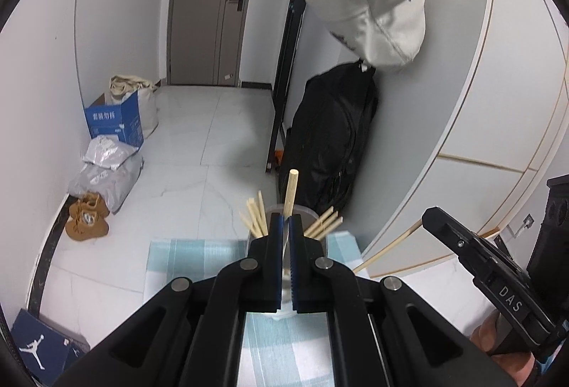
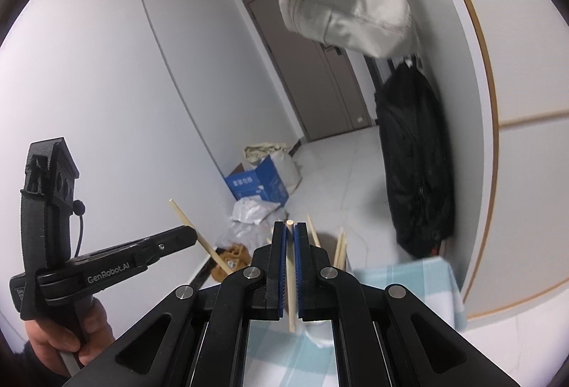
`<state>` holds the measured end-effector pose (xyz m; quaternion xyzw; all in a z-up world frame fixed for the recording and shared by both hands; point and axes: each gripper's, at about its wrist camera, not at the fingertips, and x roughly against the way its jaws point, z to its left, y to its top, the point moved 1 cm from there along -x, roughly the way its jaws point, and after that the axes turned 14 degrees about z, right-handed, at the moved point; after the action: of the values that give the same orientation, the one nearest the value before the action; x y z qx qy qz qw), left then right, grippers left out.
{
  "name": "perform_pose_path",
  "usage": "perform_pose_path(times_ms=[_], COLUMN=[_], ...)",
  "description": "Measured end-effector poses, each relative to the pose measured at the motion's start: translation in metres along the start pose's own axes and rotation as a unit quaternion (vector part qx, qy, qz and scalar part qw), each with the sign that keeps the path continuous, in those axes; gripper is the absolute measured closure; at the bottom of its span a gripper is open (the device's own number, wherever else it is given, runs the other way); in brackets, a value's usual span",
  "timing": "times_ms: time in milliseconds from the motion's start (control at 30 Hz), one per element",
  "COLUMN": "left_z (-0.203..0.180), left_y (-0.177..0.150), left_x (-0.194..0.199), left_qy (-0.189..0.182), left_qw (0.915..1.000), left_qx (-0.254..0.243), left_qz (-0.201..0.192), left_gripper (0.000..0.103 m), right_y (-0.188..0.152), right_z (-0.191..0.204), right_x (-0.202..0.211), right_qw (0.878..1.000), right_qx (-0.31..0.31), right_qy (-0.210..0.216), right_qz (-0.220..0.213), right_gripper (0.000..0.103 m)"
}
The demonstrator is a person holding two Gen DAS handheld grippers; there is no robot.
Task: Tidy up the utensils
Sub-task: 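Lower both chopsticks into the holder and open both grippers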
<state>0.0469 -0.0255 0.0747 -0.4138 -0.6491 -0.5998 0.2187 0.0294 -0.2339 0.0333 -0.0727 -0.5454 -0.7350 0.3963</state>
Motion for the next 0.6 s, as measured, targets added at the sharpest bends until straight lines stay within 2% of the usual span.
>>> perform_pose_path(times_ms=[300,600], left_z=[-0.001,-0.001], left_y=[0.039,0.063], left_x=[0.002,-0.017], left_qy=[-0.003,-0.009], left_qw=[0.9999,0.9999], left_qx=[-0.001,-0.004], left_qz=[-0.011,-0.014], left_gripper=[0.103,0.103], right_y=[0.049,0.077], right_z=[0.0,-0.008], right_x=[-0.002,-0.025], right_qw=[1.0,0.999], right_qx=[0.009,0.018], right_qy=[-0.011,-0.035], right_qz=[-0.021,-0.011], right_gripper=[0.1,0.099])
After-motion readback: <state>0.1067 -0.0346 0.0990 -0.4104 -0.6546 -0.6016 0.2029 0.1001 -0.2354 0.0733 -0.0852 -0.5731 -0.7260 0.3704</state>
